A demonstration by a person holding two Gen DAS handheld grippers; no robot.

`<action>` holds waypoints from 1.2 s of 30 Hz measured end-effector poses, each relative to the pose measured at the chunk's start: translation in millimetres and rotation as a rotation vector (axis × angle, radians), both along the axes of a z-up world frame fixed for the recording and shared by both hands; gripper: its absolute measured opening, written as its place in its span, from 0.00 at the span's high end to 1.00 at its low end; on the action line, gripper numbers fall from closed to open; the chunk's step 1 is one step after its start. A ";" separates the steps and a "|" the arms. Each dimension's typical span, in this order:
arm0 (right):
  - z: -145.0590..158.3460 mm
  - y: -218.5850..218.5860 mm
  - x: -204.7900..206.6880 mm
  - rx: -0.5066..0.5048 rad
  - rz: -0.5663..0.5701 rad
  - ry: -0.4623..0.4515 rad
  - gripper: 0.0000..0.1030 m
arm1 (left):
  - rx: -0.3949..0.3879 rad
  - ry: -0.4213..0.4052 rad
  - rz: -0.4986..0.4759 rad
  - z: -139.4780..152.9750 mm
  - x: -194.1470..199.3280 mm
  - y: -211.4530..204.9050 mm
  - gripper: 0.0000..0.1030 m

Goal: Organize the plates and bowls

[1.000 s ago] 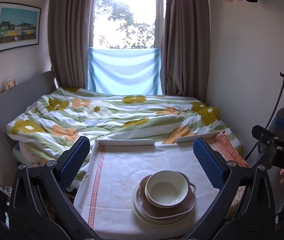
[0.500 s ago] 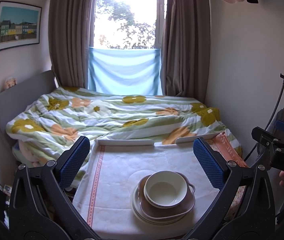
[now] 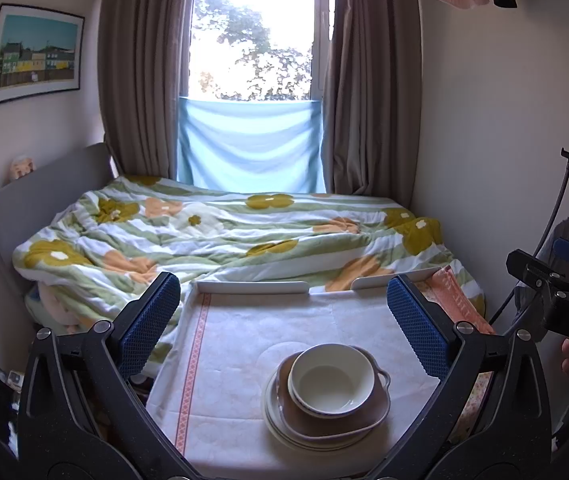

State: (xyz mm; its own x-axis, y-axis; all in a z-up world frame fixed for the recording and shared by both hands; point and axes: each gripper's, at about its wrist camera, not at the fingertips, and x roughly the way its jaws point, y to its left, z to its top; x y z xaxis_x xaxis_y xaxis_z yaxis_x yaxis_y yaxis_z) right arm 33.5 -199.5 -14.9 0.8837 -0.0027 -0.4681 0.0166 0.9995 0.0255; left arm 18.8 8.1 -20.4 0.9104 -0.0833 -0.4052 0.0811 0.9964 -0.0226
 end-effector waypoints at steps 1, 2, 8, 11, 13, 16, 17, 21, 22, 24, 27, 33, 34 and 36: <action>0.7 -0.5 0.4 0.000 -0.001 0.000 0.01 | 0.000 0.000 0.001 0.1 -0.4 -0.2 0.00; 1.4 -1.2 0.5 -0.001 -0.003 -0.002 0.01 | -0.001 0.001 0.000 0.1 -0.4 -0.3 0.00; 2.5 -3.6 1.3 0.001 -0.011 0.000 0.01 | 0.001 0.001 0.002 0.4 -1.6 -2.5 0.00; 2.1 -3.4 0.6 0.001 -0.010 -0.002 0.01 | 0.003 0.002 0.003 0.4 -1.9 -3.8 0.00; 2.2 -3.9 1.1 0.002 -0.010 0.000 0.01 | 0.004 0.000 0.005 0.5 -1.9 -4.3 0.00; 1.9 -3.7 0.7 0.001 -0.010 -0.001 0.01 | 0.011 -0.003 0.011 1.0 -4.2 -3.6 0.00; 1.8 -3.9 0.8 0.001 -0.010 -0.001 0.01 | 0.011 -0.006 0.012 1.3 -5.1 -3.6 0.00; -1.2 -4.1 -0.6 0.002 -0.012 0.002 0.01 | 0.025 -0.017 0.023 2.5 -7.1 -5.3 0.00; -1.3 -4.3 -0.5 0.001 -0.012 0.004 0.01 | 0.025 -0.016 0.022 2.2 -7.3 -5.2 0.00; -4.4 -4.4 -1.6 0.000 -0.017 0.007 0.01 | 0.021 -0.016 0.020 1.6 -6.4 -4.5 0.00; -8.4 -2.5 -2.6 0.002 -0.022 0.015 0.01 | 0.020 -0.018 0.021 0.8 -5.6 -2.9 0.00; -11.3 3.9 3.6 0.003 -0.035 0.030 0.01 | 0.011 -0.017 0.014 -1.1 0.5 2.2 0.00; -11.6 5.3 4.7 0.002 -0.037 0.032 0.01 | 0.009 -0.015 0.012 -1.8 2.5 3.5 0.00; -11.8 8.5 8.2 -0.001 -0.041 0.036 0.01 | 0.002 -0.017 0.007 -2.6 6.6 5.9 0.00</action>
